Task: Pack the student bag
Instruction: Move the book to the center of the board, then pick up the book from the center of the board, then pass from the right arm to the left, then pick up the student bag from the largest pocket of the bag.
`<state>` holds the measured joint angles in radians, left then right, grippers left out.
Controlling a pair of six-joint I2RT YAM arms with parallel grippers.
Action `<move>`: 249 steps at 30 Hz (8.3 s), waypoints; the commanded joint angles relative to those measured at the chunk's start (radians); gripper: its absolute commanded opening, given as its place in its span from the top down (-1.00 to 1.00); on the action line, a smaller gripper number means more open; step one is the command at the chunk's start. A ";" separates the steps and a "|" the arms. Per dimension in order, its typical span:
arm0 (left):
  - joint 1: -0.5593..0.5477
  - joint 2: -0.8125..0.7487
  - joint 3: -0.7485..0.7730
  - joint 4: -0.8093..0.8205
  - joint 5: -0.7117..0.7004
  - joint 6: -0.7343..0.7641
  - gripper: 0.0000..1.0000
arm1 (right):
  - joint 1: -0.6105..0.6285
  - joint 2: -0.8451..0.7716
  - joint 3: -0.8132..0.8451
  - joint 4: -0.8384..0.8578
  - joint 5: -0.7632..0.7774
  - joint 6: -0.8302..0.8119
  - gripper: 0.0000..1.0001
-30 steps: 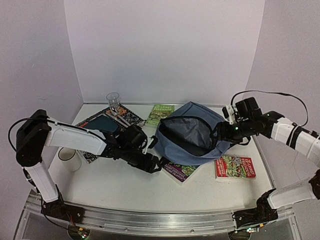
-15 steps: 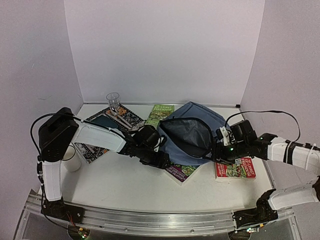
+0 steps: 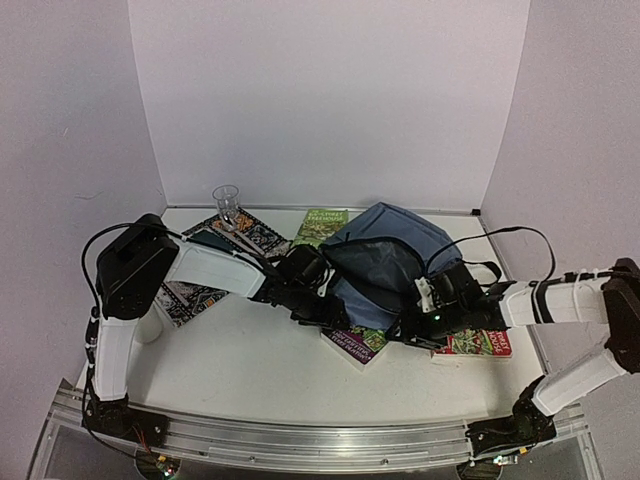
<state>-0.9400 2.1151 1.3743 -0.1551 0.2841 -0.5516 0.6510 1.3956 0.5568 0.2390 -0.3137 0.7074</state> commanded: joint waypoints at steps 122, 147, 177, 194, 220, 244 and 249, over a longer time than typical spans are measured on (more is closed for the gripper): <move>0.189 -0.541 -0.526 -0.140 0.268 -0.097 -0.07 | 0.359 0.583 0.695 0.050 -0.107 0.131 0.81; 0.211 -1.065 -0.578 0.022 -0.252 -0.310 -0.99 | 0.226 0.210 0.668 0.235 -0.015 0.205 1.00; 0.207 -0.829 -0.582 0.723 -0.028 -0.578 -0.98 | 0.177 0.060 0.608 0.660 0.296 0.412 1.00; 0.199 -0.769 -0.572 0.979 -0.003 -0.638 0.13 | 0.175 0.117 0.557 0.727 0.294 0.457 1.00; 0.487 -0.844 -0.686 0.807 0.076 -0.596 1.00 | 0.080 0.259 0.749 -0.246 0.085 -0.608 -0.60; 0.632 -0.734 -0.628 0.746 0.362 -0.649 1.00 | 0.239 0.540 0.938 -0.479 0.602 -0.925 -0.29; 0.633 -0.727 -0.622 0.731 0.386 -0.645 1.00 | 0.238 0.533 0.942 -0.482 0.649 -0.934 -0.24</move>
<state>-0.3130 1.3983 0.6756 0.5003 0.6199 -1.2053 0.8917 1.9621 1.4626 -0.1941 0.2588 -0.2032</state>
